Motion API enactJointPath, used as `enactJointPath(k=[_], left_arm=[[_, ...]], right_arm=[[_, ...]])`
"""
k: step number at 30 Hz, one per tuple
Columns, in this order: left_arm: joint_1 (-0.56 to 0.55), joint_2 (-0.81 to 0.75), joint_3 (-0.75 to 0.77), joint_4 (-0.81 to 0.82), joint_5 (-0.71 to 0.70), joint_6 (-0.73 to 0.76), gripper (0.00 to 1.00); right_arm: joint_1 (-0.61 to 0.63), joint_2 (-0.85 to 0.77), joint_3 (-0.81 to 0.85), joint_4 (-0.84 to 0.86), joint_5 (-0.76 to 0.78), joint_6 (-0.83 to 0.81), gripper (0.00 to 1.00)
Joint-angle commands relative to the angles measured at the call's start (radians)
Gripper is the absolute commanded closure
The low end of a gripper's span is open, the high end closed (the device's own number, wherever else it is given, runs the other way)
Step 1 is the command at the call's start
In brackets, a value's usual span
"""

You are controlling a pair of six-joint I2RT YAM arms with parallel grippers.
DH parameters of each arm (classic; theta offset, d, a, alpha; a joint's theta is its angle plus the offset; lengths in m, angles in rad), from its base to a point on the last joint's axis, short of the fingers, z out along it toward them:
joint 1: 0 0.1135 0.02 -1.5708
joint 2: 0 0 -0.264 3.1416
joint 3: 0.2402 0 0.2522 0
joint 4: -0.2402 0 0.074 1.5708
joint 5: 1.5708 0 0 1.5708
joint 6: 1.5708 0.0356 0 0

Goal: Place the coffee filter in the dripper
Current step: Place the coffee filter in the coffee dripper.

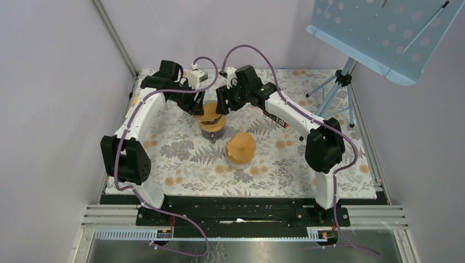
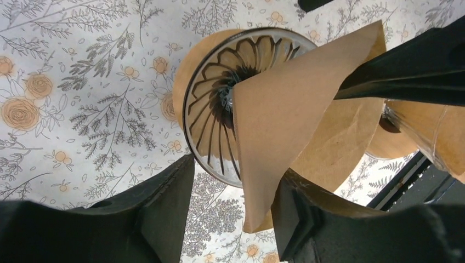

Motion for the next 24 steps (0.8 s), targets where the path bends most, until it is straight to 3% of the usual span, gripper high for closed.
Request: enactJointPath(k=[1, 24], left_arm=[[-0.004, -0.033, 0.0, 0.082, -0.001, -0.053, 0.44], [-0.012, -0.044, -0.089, 0.149, -0.03, -0.192, 0.38]], right_arm=[[0.012, 0.01, 0.039, 0.01, 0.03, -0.003, 0.31], [0.017, 0.043, 0.04, 0.015, 0.058, -0.006, 0.32]])
